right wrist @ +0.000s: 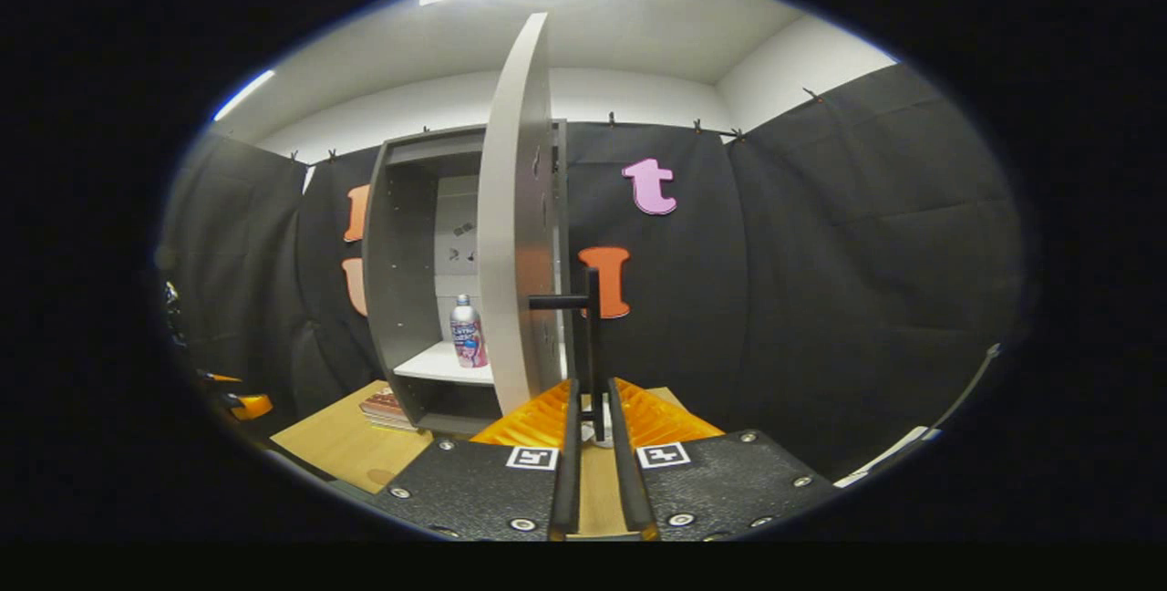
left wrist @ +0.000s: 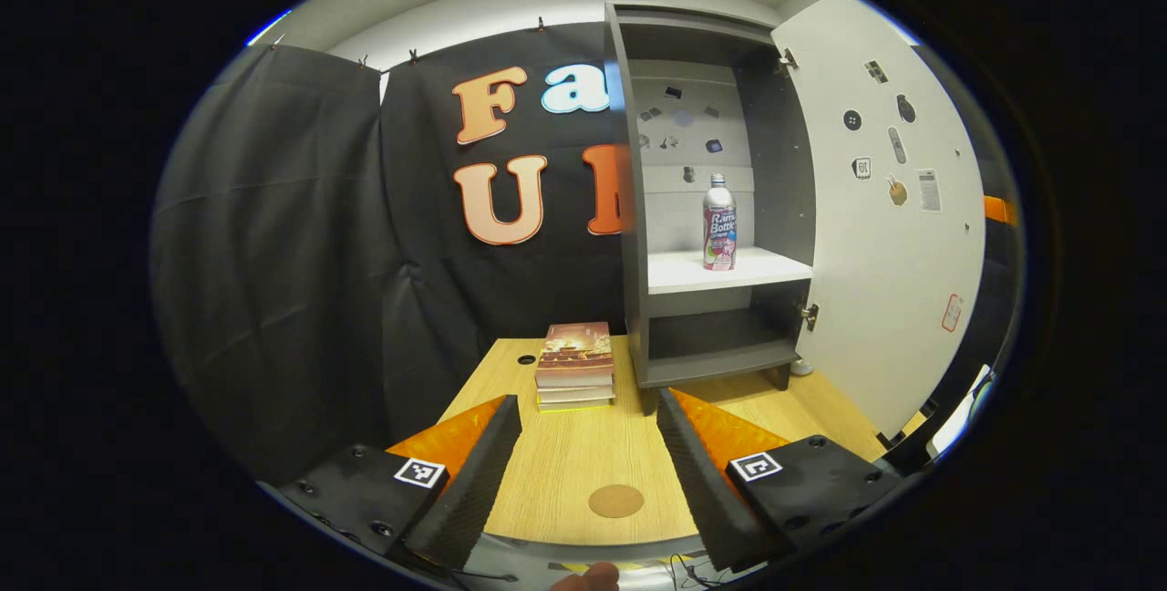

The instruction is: Open the cabinet door with the right hand, grasp the bottle in the cabinet with the left hand and place it on the coaster, then close the cabinet door with the right hand.

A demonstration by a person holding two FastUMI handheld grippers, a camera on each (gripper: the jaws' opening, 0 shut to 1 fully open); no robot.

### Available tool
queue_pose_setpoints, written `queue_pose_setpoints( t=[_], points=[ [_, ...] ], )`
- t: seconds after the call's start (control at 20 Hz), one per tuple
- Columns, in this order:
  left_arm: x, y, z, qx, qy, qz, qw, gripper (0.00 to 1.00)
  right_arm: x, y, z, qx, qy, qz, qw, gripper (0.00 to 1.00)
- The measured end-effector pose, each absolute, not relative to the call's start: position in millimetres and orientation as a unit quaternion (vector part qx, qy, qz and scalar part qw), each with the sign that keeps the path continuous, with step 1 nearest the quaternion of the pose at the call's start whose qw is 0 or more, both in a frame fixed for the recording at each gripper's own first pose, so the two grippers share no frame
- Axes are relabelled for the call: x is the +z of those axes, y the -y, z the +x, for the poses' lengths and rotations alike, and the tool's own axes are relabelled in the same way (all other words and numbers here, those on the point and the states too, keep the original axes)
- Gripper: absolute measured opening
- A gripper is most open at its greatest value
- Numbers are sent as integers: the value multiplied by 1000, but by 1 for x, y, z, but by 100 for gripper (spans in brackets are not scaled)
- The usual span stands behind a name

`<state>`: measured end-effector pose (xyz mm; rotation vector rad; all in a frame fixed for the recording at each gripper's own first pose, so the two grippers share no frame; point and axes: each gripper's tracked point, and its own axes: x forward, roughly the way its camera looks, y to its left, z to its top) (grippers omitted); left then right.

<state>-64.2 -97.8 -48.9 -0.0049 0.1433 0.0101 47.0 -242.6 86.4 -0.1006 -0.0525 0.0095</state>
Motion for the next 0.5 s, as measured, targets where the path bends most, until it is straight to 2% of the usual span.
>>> queue_pose_setpoints(
  t=[0.05,0.1,0.2,0.25,0.3,0.5],
  points=[
    [-45,101,-59,2,-67,-2,998,94,90,239,42,3,33,-51,998,7],
    [-41,105,-55,-2,-60,-2,998,98,92,236,36,2,37,-48,998,28],
    [-31,117,-41,-12,-48,0,999,98,95,229,24,-6,48,-46,998,28],
    [-25,124,-31,-18,-41,0,999,94,97,222,16,-8,53,-45,998,28],
    [-20,133,-20,-26,-33,0,999,98,98,213,9,-6,56,-45,997,28],
    [6,178,39,-66,7,-4,998,94,99,168,-16,5,68,-60,996,28]
  ],
)
